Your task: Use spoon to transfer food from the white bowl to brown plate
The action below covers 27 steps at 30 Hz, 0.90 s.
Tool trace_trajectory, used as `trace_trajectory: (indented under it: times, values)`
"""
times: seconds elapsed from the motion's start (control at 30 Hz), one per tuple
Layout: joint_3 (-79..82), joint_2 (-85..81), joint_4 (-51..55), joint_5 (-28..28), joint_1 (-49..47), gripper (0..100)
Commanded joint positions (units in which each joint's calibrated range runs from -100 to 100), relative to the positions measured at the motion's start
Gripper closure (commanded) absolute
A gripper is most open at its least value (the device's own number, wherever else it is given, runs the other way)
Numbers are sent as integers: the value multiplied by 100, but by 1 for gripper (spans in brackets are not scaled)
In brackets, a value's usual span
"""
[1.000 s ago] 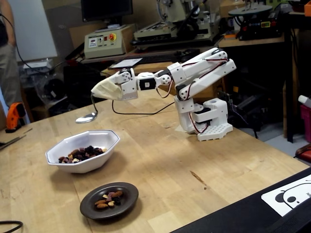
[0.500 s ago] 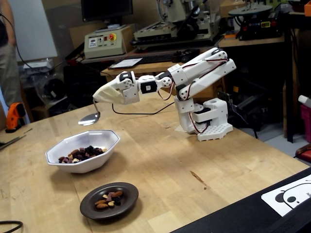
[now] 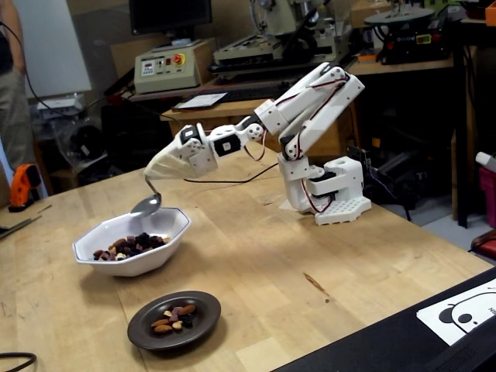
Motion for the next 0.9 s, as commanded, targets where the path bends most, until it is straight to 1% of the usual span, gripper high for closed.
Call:
trace_trajectory:
  times: [0.0, 0.3, 0.43, 0.73, 0.8, 0.87]
  values:
    - [-852, 379, -148, 15, -56, 96]
    - [-1047, 669, -148, 68, -48, 96]
    - [-1047, 610, -148, 190, -48, 96]
    - [-1100, 610, -148, 181, -56, 96]
    - [-1100, 610, -148, 63, -56, 96]
    - [-1100, 601, -148, -244, -100, 96]
